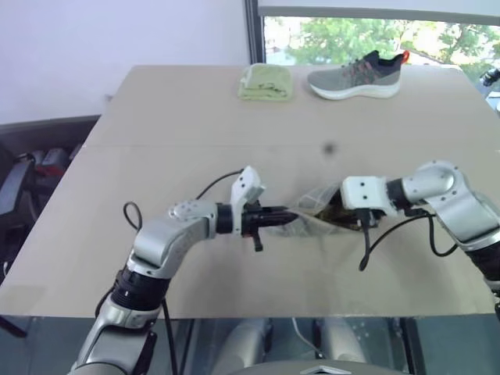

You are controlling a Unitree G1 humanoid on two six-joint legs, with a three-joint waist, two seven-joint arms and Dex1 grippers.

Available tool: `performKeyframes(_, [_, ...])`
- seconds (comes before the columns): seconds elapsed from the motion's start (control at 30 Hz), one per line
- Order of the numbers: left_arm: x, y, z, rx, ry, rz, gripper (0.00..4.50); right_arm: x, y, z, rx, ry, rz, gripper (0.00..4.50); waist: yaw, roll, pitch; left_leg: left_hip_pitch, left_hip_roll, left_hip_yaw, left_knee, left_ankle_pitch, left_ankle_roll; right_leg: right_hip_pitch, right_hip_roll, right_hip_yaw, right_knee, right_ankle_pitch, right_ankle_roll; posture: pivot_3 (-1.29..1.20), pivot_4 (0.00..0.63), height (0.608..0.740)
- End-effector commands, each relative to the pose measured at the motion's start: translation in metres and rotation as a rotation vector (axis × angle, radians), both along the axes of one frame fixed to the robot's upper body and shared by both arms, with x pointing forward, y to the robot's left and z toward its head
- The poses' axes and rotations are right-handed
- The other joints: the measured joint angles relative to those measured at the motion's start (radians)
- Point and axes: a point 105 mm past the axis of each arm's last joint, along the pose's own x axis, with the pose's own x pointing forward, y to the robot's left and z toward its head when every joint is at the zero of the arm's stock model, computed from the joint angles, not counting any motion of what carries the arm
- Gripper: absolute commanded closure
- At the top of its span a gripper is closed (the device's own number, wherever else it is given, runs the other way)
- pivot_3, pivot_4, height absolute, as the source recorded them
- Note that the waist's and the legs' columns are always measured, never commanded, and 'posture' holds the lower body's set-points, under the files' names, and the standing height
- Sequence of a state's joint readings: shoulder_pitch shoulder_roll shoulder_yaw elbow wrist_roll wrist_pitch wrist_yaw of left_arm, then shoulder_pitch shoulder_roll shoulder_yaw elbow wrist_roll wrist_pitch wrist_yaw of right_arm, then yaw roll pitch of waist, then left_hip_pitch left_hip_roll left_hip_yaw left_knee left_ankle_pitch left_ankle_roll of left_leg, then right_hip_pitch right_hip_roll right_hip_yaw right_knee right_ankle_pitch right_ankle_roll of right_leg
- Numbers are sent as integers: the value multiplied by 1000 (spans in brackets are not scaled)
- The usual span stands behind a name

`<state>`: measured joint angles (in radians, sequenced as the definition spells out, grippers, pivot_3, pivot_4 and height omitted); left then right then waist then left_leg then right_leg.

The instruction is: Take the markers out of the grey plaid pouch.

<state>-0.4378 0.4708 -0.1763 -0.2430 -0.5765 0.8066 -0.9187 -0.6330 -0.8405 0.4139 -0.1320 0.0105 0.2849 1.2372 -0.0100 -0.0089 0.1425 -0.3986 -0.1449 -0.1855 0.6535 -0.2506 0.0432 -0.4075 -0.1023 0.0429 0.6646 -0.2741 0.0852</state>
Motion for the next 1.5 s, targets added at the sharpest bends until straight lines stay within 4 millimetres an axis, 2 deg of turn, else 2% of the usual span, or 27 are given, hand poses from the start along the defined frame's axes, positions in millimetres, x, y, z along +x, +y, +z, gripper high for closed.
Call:
performKeyframes(0.03, [-8,-18,18,-95,24,-75,4500,2,1,6,-49,-55,45,2606,2,0,0,0,0,0,0,0,0,0,0,0,-1,0,0,0,150,740])
performKeyframes(0.23, [-19,-33,34,-189,123,-142,4500,-10,-6,23,-118,-49,79,2606,-2,0,0,-1,0,-1,1,0,0,0,0,-1,0,0,0,0,150,740])
performKeyframes(0.37, [-27,-34,28,-188,185,-166,4500,-25,-13,29,-183,-13,90,2606,-2,0,0,0,0,-1,1,0,0,0,0,0,0,0,0,0,150,740])
performKeyframes(0.47, [-29,-32,20,-174,222,-168,4500,-29,-10,31,-194,-5,92,2606,-3,0,0,0,0,0,1,0,0,0,0,0,0,0,0,0,150,740])
performKeyframes(0.7, [-28,-30,0,-137,230,-135,4500,-6,4,-6,-245,-46,108,2606,-2,-1,0,0,0,0,1,0,0,0,0,0,0,0,0,0,150,740])
performKeyframes(0.87, [-28,-28,-3,-145,226,-111,4500,-12,-3,-34,-331,18,151,2606,-1,-1,-1,0,0,0,1,0,0,0,0,0,0,0,0,0,150,740])
performKeyframes(1.03, [-26,-25,-3,-152,218,-84,4500,-13,-2,-46,-353,9,201,2606,-2,-3,-3,3,0,0,1,0,0,1,1,0,0,0,0,0,150,740])
performKeyframes(1.07, [-26,-25,-3,-152,217,-81,4500,-13,-3,-46,-351,12,207,3114,-2,-4,-3,4,0,0,1,0,0,2,1,0,1,0,0,0,150,740])
performKeyframes(1.13, [-26,-24,-4,-147,211,-73,4500,-12,-3,-45,-343,9,207,3832,-3,-4,-4,8,1,0,1,0,0,6,1,0,0,0,0,0,150,740])
performKeyframes(1.2, [-25,-22,-5,-139,202,-64,4500,-10,-4,-43,-334,-5,200,4203,-2,-4,-4,12,1,0,0,0,0,10,1,0,0,0,0,0,150,740])
performKeyframes(1.37, [-24,-14,-15,-60,170,-46,4500,-8,-5,-33,-263,-13,172,4203,-2,-4,-4,15,1,0,-1,0,0,13,1,1,-1,0,0,0,150,740])
performKeyframes(1.5, [-24,-4,-22,4,145,-26,4500,-18,4,-6,-46,73,125,4203,-2,-4,-3,14,1,0,-2,0,0,13,1,1,-1,0,0,0,150,740])
